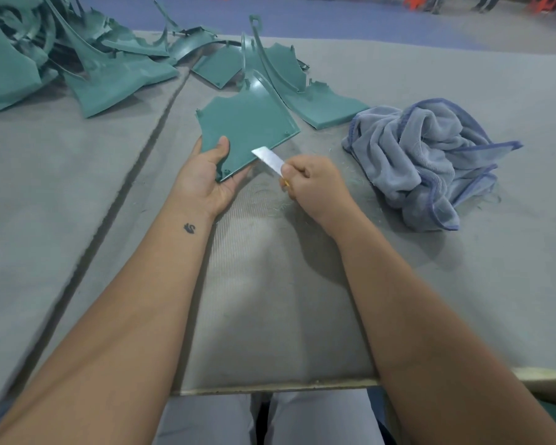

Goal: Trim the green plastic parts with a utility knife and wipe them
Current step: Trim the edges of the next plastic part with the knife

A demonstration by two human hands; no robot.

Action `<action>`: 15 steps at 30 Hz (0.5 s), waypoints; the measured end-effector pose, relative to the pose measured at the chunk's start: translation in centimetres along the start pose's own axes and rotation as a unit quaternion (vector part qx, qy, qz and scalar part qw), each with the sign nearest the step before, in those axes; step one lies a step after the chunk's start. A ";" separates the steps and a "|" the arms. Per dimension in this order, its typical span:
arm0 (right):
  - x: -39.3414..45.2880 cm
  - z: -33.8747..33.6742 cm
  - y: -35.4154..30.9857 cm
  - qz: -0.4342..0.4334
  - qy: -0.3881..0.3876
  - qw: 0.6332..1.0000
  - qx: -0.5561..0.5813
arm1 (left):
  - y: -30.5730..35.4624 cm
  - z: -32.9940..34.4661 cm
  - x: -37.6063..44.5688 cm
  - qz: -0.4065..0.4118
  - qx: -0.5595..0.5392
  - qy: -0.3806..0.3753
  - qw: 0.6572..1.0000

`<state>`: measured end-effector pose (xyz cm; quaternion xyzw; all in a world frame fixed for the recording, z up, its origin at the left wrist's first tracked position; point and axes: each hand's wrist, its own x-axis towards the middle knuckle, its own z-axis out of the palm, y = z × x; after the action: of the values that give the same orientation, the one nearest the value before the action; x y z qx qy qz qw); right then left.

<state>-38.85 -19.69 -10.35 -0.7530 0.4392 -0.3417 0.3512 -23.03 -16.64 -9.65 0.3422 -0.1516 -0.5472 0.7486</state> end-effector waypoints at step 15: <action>-0.1 -1.3 -0.2 0.064 0.126 0.959 0.245 | 0.1 -0.1 -0.4 0.052 0.034 -0.056 0.996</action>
<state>-39.87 -19.80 -9.50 -0.5654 0.4298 -0.5074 0.4880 -23.08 -16.27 -9.59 0.3276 -0.2293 -0.5201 0.7547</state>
